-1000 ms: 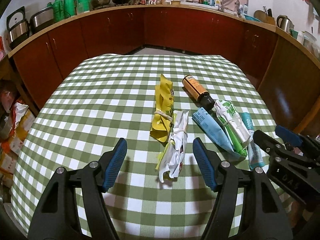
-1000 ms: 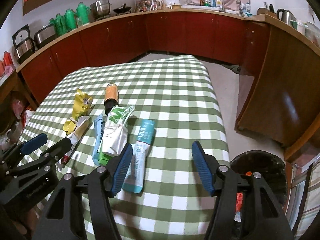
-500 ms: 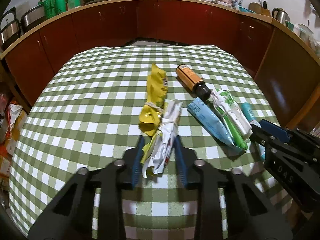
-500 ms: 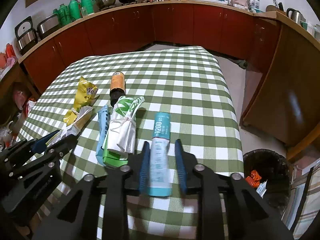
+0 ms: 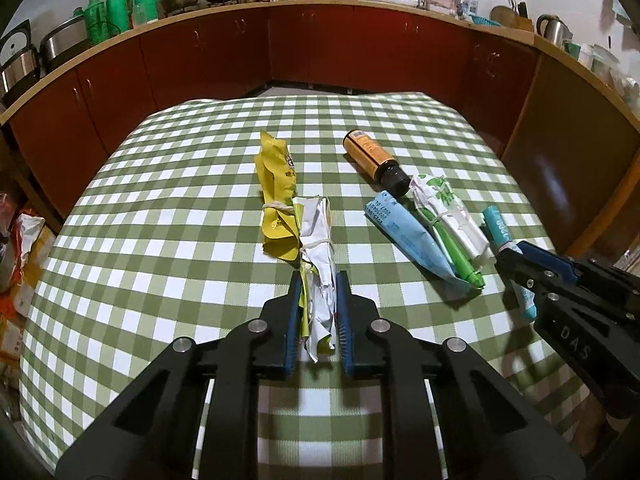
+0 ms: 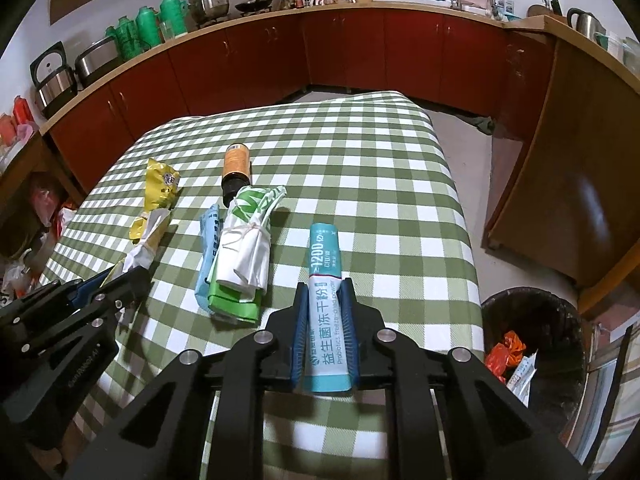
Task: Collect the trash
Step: 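Grasp twine-tied white paper bundle with left tool while right tool grasps teal-capped tube, then carry the bundle and teal-capped tube with both tools over the bin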
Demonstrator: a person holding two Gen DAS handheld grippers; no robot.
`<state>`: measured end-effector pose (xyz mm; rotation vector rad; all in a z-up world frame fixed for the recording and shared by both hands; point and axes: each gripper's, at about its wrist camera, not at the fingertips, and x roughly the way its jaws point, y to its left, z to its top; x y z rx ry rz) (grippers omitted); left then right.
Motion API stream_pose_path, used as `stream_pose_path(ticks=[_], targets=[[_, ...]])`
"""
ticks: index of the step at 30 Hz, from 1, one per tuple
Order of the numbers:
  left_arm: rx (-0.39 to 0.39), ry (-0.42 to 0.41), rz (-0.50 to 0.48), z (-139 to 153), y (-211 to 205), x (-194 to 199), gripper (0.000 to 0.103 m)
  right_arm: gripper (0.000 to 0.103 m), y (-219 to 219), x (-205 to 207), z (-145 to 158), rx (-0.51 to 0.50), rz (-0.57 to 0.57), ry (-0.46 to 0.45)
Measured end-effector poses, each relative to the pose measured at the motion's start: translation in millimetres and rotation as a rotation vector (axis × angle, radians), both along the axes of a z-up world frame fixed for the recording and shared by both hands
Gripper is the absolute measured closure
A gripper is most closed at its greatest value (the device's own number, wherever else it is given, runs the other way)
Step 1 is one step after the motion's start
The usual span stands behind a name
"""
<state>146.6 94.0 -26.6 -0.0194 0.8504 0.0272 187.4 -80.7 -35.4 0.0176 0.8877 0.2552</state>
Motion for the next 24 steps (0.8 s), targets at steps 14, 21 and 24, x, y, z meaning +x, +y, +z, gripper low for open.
stream_pose_path(ticks=[14,21,24], targets=[[-0.013,-0.104,0.026,23,-7,-45,0.087,0.086,-37,-35,16,0.038,-0.044,-0.093],[0.000,-0.128,-0.034,31,-41,-58,0.087,0.086,-70,-53,21,0.009,-0.107,-0.134],[-0.005,-0.135,-0.069,33,-60,-60,0.087,0.086,-88,-57,23,-0.001,-0.141,-0.140]])
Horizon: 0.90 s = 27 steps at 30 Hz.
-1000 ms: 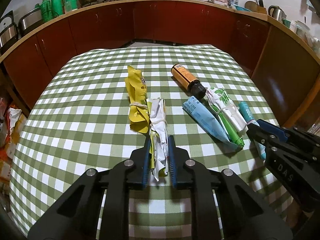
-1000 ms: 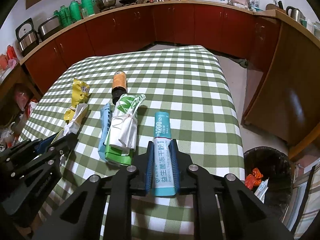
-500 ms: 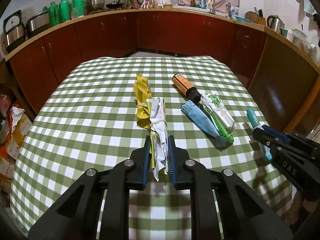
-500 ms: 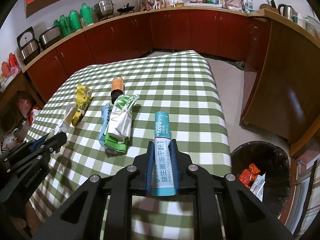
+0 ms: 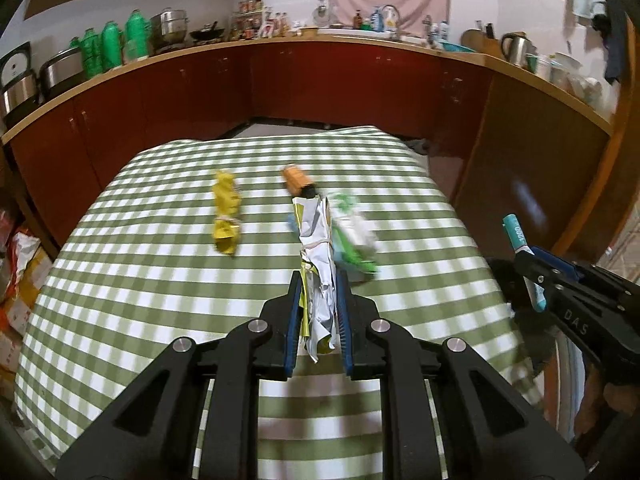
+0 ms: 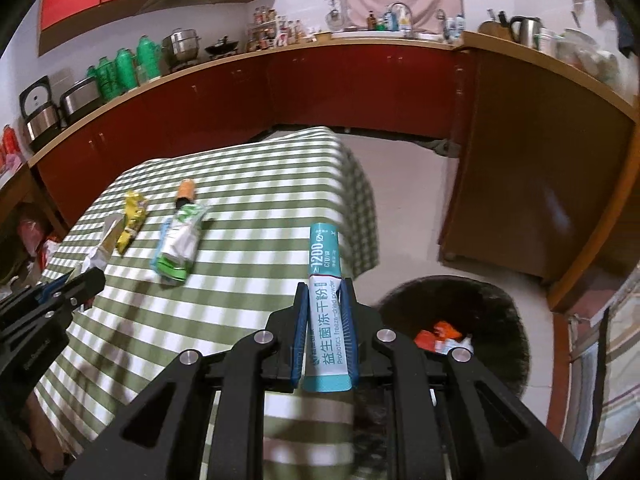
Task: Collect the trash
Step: 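Carry the bundle and teal-capped tube with both tools over the bin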
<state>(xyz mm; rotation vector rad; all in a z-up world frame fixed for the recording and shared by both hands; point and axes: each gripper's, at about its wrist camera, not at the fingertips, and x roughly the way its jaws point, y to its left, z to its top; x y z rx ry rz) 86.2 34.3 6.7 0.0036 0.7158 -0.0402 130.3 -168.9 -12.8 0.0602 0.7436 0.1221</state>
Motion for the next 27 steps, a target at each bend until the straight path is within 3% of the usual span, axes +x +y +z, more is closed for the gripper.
stream_pose_path(ticks=[12,27], targets=[[0.005,-0.009,-0.159,3,-91,-2,0.087,0.086,-73,-23,-1,-0.021,-0.130,-0.021],[0.026,-0.008,-0.239,-8,-151,3,0.087,0.086,-121,-36,-6,0.001,-0.210,-0.030]])
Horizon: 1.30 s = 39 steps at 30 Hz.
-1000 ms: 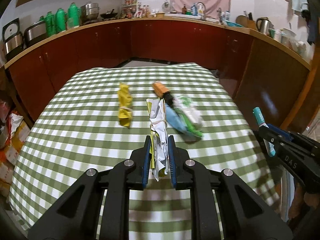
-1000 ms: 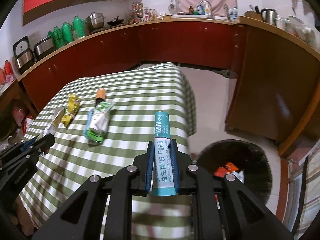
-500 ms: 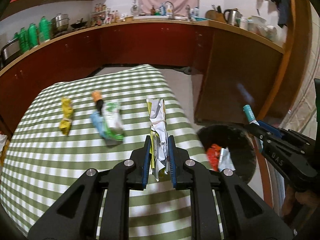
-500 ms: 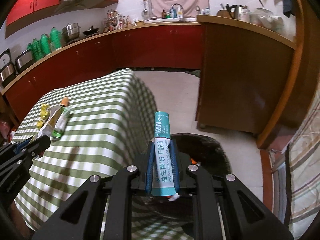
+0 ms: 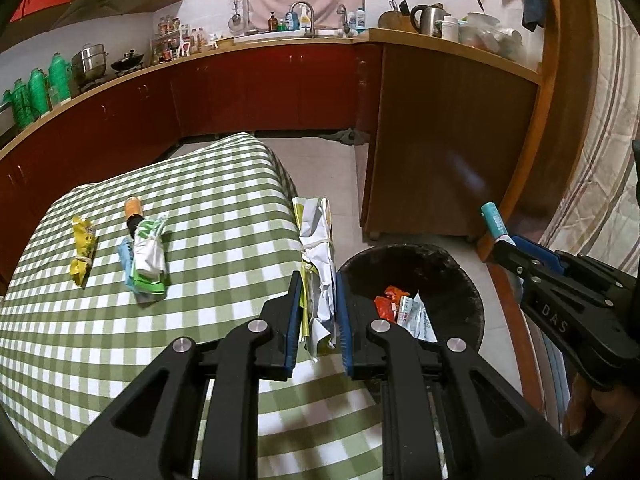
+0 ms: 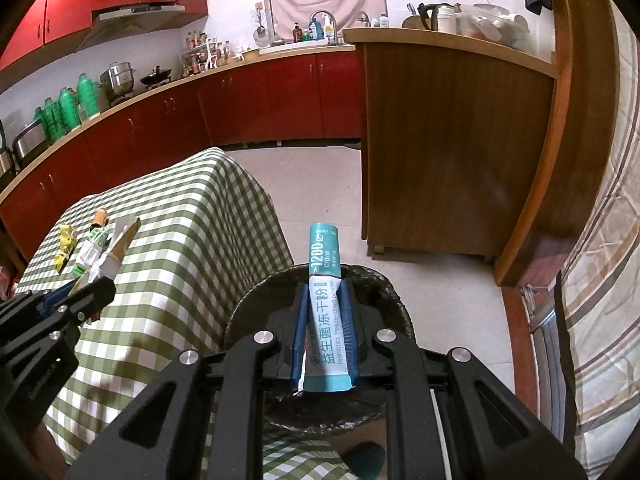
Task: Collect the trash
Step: 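Carry the bundle and teal-capped tube with both tools over the bin, then open left tool to drop the bundle while right tool drops the tube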
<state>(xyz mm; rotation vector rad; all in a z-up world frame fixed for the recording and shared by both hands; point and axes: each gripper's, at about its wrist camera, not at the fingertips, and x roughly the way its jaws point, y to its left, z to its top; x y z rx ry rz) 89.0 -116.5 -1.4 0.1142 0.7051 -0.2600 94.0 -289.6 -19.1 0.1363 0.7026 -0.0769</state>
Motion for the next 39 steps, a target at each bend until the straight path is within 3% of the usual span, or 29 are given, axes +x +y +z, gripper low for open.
stream_pose_path(ticks=[25,27,30,39], targets=[[0.008,0.026,-0.026,-12,-34,27,0.086,0.086,-14,8,-8,0.007,-0.022,-0.002],[0.009,0.023,-0.020,-13,-36,28,0.083,0.084,-15,10,-9,0.013,-0.019,-0.001],[-0.001,0.024,-0.010,-13,-35,30,0.064,0.073,-17,11,-11,0.016,-0.029,-0.004],[-0.010,0.016,0.011,-8,-25,28,0.048,0.066,-14,9,-8,0.013,-0.030,-0.015]])
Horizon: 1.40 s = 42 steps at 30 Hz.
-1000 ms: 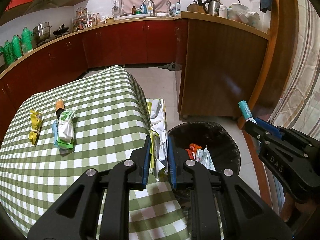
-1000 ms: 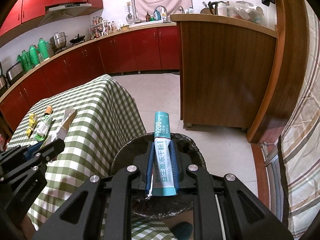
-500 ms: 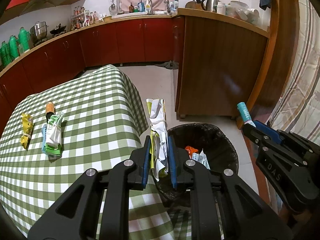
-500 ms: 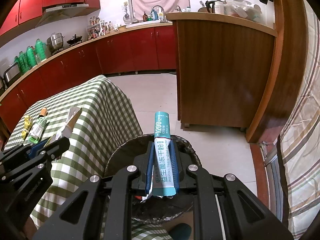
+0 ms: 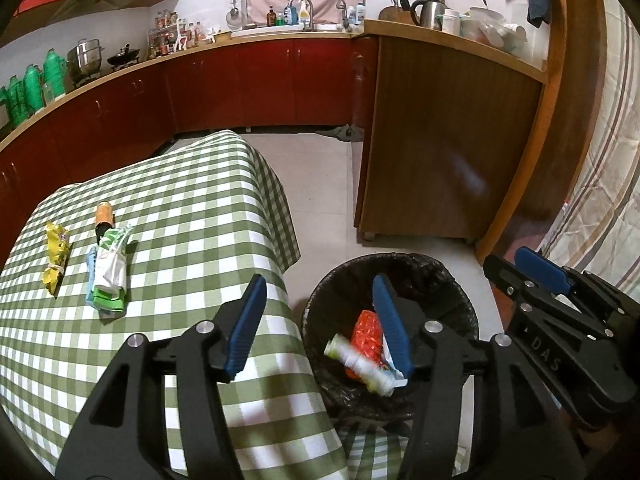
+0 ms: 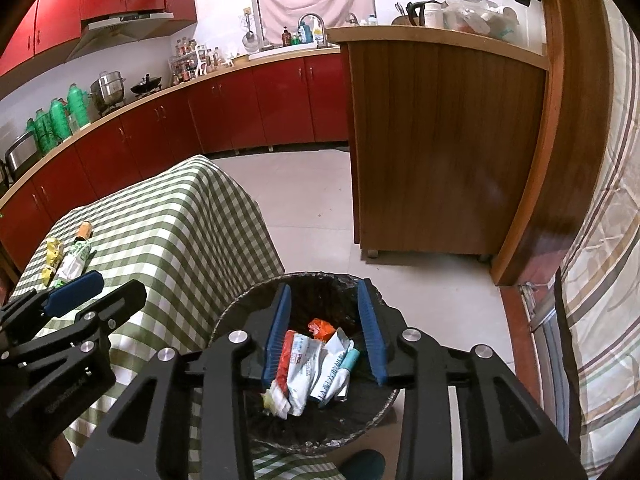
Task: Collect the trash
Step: 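Open left tool to drop the bundle while right tool drops the tube, then move both open tools back over the table trash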
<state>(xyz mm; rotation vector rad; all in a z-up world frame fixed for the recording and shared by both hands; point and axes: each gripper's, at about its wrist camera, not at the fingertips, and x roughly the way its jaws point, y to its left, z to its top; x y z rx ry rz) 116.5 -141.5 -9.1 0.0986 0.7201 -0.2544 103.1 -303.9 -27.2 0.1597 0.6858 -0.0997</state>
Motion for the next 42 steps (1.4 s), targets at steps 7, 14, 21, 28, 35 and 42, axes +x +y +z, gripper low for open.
stream_pose_path(ticks=[7,14,21,28,35,42], targets=[[-0.004,-0.002,0.046,7,30,-7,0.041,0.065,24,3,8,0.006,0.046,-0.007],[0.003,-0.006,0.149,10,86,-12,0.037,0.064,71,15,15,0.006,0.136,-0.013],[0.009,0.003,0.271,9,151,-10,0.037,0.063,130,34,17,0.023,0.244,-0.004],[0.010,0.012,0.379,8,210,-7,0.037,0.063,184,52,14,0.020,0.332,0.014],[0.010,0.038,0.450,2,256,-5,0.037,0.063,229,70,10,0.022,0.396,0.040],[0.007,0.056,0.492,-1,285,-1,0.036,0.061,264,83,8,-0.002,0.439,0.061]])
